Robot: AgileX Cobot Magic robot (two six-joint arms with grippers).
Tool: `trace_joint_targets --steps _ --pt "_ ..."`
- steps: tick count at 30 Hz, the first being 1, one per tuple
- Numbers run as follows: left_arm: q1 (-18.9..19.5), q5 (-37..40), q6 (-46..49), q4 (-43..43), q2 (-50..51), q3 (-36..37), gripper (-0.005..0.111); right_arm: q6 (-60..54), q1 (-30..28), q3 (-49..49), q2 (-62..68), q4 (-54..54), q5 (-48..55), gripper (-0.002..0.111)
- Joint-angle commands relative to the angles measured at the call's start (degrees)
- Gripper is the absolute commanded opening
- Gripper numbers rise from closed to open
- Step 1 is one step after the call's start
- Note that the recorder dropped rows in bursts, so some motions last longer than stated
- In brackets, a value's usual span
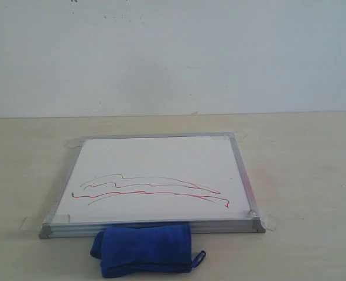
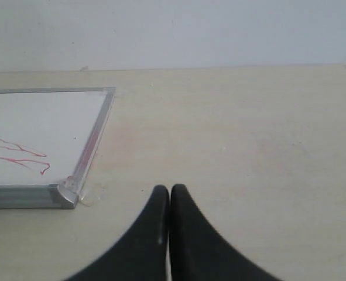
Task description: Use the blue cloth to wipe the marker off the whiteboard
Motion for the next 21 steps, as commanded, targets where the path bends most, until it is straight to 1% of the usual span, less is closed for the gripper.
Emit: trace_joint_targets --steps 1,6,12,13,15,16,17,19,21 --pt "0.1 0.0 0.0 0.3 -0.2 0.2 0.004 -1.9 -0.4 -0.1 -0.3 0.2 -6.9 0.0" --pt "0.1 0.0 0.0 0.3 -0.2 0.2 0.004 1.2 -0.4 -0.1 -0.3 0.4 -17.3 0.0" --pt "0.1 0.0 0.0 0.3 -0.2 0.2 0.004 1.9 -0.4 -0.1 -0.3 0.4 -26.5 0.0" --pt "0.1 0.0 0.0 0.3 -0.2 0.2 0.004 1.9 -0.4 -0.1 -0.3 0.4 -29.3 0.0" --pt "0.1 0.0 0.0 0.3 -0.2 0.2 0.004 2.1 -0.4 -0.1 -0.3 0.4 -39.5 0.0" --pt "0.1 0.0 0.0 0.3 -0.2 0.2 0.004 2.0 -0.4 -0.1 -0.3 0.4 -42.6 0.0" --pt "0.1 0.0 0.0 0.3 -0.2 0.2 0.004 1.6 -0.4 -1.7 -0.3 0.5 -43.0 0.0" --pt "0.1 0.0 0.0 0.3 -0.2 0.2 0.004 -2.6 -0.4 -6.6 -0.3 0.5 -39.6 0.0" --pt "0.1 0.0 0.0 0.3 -0.2 0.2 0.004 -8.7 -0.4 -14.0 1.0 0.6 -31.1 0.0"
